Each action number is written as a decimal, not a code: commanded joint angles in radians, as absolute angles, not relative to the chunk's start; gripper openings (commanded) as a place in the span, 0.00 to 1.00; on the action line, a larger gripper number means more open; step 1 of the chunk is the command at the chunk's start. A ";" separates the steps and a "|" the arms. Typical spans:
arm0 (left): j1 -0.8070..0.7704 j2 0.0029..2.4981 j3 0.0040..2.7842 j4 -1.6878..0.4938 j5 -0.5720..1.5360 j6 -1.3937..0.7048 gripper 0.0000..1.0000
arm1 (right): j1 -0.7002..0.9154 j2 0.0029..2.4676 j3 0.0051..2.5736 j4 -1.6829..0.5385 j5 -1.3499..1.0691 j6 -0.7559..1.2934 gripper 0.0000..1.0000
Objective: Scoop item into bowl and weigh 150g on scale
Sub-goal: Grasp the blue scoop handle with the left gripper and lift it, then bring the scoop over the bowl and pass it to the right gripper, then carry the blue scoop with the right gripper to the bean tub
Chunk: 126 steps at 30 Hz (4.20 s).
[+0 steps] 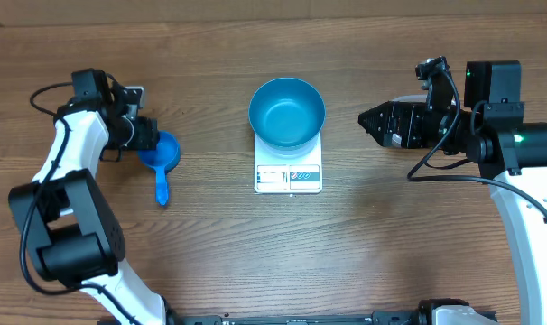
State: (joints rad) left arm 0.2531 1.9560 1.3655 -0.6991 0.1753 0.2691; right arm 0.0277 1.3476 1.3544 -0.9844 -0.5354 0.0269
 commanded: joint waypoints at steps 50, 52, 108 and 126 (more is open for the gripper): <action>-0.219 2.030 1.940 -0.994 0.551 -1.107 0.04 | 0.418 1.483 1.380 -0.476 -0.237 0.699 0.51; -0.230 2.030 1.940 -1.010 0.550 -1.100 0.04 | 0.425 1.483 1.380 -0.476 -0.216 0.699 0.48; -0.031 2.023 1.940 -0.744 0.882 -0.307 0.73 | 0.223 1.375 1.384 -0.595 -0.184 0.558 0.04; -0.169 1.792 1.940 -0.995 0.479 -0.120 0.63 | -0.009 1.189 1.383 -0.955 -0.126 0.338 0.04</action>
